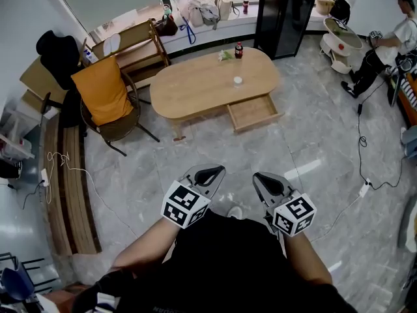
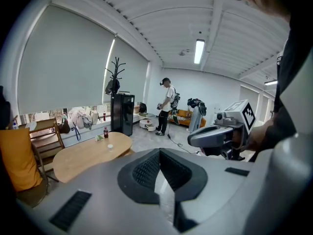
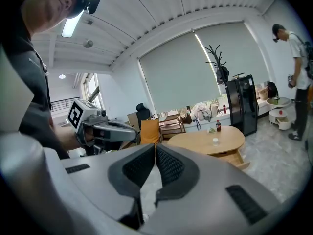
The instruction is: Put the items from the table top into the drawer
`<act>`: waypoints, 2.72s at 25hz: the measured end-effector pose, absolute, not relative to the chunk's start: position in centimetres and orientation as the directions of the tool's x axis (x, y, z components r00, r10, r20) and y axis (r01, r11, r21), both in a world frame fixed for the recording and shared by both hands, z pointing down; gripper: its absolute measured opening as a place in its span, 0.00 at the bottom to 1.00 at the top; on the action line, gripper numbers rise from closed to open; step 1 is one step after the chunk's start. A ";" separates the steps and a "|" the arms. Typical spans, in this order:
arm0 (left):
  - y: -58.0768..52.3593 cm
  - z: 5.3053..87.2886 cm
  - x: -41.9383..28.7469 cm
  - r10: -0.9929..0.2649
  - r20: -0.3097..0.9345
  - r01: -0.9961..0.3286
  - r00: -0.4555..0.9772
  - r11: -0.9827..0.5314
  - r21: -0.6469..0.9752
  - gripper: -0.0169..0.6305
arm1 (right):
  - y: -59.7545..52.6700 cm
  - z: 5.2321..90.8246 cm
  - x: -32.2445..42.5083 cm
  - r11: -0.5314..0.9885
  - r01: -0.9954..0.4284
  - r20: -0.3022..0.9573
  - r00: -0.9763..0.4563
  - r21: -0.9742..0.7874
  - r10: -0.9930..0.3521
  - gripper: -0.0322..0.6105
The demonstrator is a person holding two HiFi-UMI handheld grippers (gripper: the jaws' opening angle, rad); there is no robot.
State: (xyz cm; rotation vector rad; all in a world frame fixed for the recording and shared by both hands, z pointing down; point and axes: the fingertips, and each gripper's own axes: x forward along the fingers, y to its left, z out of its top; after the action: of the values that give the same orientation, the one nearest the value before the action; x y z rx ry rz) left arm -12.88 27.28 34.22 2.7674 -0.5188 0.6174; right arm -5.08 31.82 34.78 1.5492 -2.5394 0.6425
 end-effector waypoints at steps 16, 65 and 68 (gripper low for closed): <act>20.6 37.6 -7.9 -0.251 0.493 -0.398 0.833 -0.891 0.220 0.03 | 25.3 37.7 0.0 0.356 -0.868 0.325 -0.467 -0.346 -0.823 0.06; -19.9 50.7 1.6 -0.450 0.715 -0.804 0.535 -0.532 0.267 0.03 | -25.0 72.2 16.8 0.640 -0.750 0.852 -0.435 -0.164 -0.291 0.28; -19.5 52.3 1.9 -0.443 0.747 -0.833 0.495 -0.487 0.263 0.03 | -27.6 76.3 17.2 0.693 -0.707 0.889 -0.399 -0.143 -0.223 0.36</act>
State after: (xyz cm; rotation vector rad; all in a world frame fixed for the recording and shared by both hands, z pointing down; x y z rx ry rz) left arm 1.86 -19.47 52.29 2.1209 -1.0440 0.8133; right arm 17.19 -27.64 76.27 0.7192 -1.9529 0.6404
